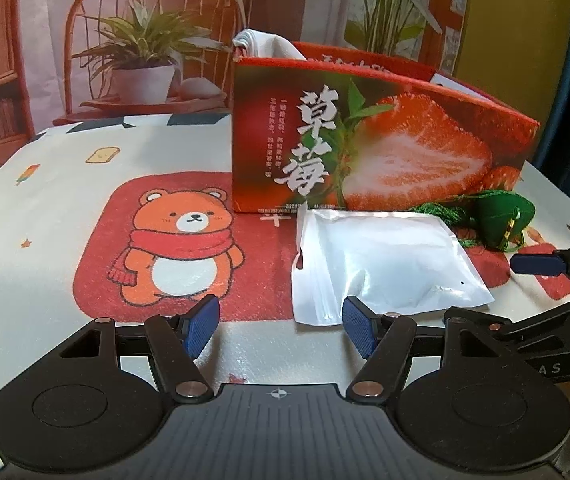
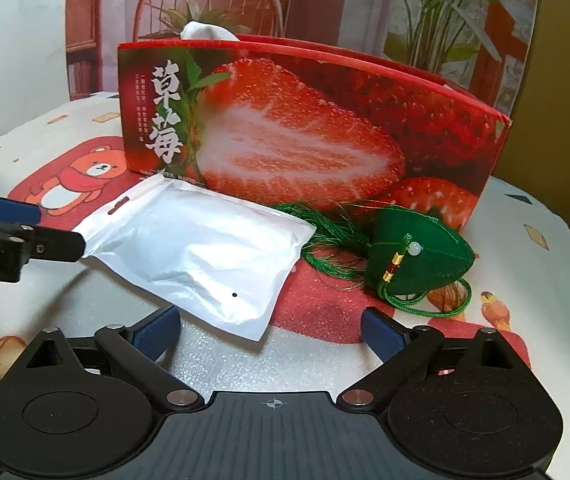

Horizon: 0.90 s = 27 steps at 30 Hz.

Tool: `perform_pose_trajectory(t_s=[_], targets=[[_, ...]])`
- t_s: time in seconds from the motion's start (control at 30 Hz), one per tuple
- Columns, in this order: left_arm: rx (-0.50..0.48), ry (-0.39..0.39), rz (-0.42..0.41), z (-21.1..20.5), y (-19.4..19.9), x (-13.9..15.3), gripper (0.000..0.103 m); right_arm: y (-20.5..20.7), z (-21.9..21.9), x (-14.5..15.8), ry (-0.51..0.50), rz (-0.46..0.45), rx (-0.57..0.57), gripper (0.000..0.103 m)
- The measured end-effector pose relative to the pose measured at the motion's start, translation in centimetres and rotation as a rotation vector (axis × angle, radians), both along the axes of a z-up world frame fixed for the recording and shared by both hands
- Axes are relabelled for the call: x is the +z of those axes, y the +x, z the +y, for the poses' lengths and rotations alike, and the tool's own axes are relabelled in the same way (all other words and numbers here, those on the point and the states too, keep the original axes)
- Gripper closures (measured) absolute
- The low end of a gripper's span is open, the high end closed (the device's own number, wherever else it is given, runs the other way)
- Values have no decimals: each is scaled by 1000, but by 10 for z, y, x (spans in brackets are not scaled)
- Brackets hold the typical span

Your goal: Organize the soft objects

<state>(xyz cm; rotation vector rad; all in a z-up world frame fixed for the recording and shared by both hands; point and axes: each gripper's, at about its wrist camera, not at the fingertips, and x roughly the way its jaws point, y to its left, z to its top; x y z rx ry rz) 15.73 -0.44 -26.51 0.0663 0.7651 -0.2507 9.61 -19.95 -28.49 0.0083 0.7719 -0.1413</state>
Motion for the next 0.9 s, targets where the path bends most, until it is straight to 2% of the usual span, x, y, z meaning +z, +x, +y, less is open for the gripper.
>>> perform_pose_trajectory(t_s=[0.2,0.37,0.53,0.6,0.63,0.7,0.9], targets=[[37,-19,-12,7,2,4,33,8,0,2,-29,4,4,5],[61,-26,-16,9,4,4,33,16,4,7,-75,-3,16,14],[80,-36,-29,14,4,8,33,22,5,12,-86,-37,35,16],[92,-64,-33,19,6,10,33,24,5,16,-92,-61,48,18],[101,-86,-37,23,6,12,33,25,4,17,-95,-69,54,20],[116,-106,-50,27,7,15,33,27,3,19,-99,-81,75,32],[140,-108,-77,32,10,20,33,33,-6,27,-67,-151,74,44]])
